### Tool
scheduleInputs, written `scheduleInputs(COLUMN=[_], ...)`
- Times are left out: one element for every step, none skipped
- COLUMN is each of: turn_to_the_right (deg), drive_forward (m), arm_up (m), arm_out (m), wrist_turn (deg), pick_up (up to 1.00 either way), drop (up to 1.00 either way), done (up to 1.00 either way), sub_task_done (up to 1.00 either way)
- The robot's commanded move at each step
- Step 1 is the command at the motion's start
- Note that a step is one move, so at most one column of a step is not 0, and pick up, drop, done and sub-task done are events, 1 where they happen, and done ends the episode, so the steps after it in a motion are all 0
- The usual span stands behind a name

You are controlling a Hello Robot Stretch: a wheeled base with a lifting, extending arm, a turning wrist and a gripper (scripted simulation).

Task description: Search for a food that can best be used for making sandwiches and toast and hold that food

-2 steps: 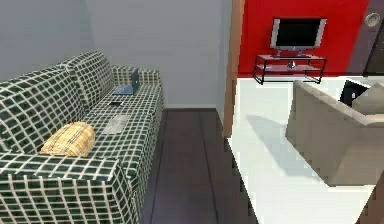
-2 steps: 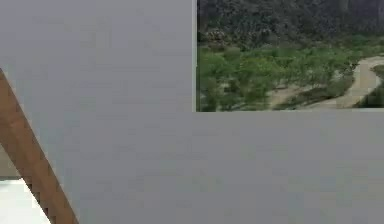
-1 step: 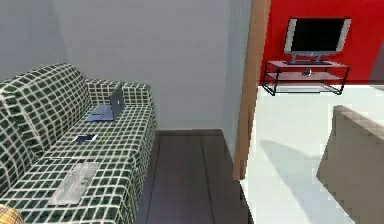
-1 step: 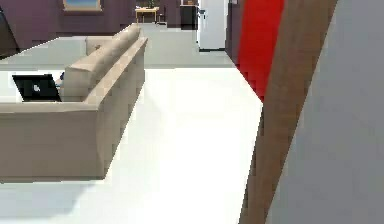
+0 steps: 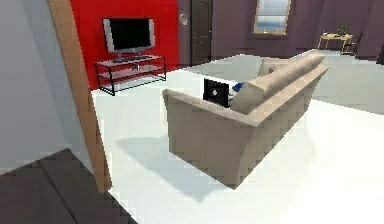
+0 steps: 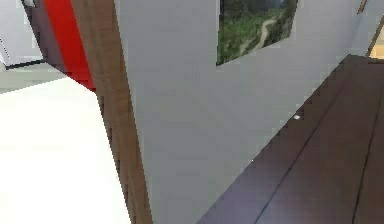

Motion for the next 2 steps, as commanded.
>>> scheduleInputs(turn_to_the_right=[12.0,0.0], drive_forward=[0.00,0.35], arm_up=[0.00,0.00], arm_out=[0.00,0.00], wrist_turn=[0.0,0.0], pick_up=[0.00,0.00], drop=[0.00,0.00], done=[0.00,0.00], sub_task_done=[0.00,0.00])
